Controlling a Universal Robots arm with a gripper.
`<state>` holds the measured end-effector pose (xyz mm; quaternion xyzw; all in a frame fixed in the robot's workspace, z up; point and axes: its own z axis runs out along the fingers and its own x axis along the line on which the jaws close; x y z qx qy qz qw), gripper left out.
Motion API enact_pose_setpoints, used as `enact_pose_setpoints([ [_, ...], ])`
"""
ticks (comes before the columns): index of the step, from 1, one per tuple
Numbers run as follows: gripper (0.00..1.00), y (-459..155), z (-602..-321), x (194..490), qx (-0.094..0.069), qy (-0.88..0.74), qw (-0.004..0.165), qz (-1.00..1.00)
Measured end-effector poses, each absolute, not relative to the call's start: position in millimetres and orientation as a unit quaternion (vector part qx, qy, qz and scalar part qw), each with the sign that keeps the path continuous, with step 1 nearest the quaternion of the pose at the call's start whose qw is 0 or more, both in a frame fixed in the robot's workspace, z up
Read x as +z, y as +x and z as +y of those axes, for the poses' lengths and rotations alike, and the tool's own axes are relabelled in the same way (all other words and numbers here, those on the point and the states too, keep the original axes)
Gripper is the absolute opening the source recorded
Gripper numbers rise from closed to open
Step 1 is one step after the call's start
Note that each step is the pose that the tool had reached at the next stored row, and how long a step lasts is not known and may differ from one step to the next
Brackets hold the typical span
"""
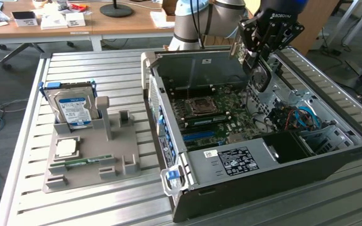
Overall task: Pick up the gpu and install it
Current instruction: 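Pick up the gpu and move the gpu toward the slot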
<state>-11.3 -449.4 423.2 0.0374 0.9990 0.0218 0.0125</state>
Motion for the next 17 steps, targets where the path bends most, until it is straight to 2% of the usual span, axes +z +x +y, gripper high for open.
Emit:
enact_pose_setpoints([
  [17, 0.27, -3.5, -449.4, 423.2, 0.022, 0.037, 0.012, 0.999],
])
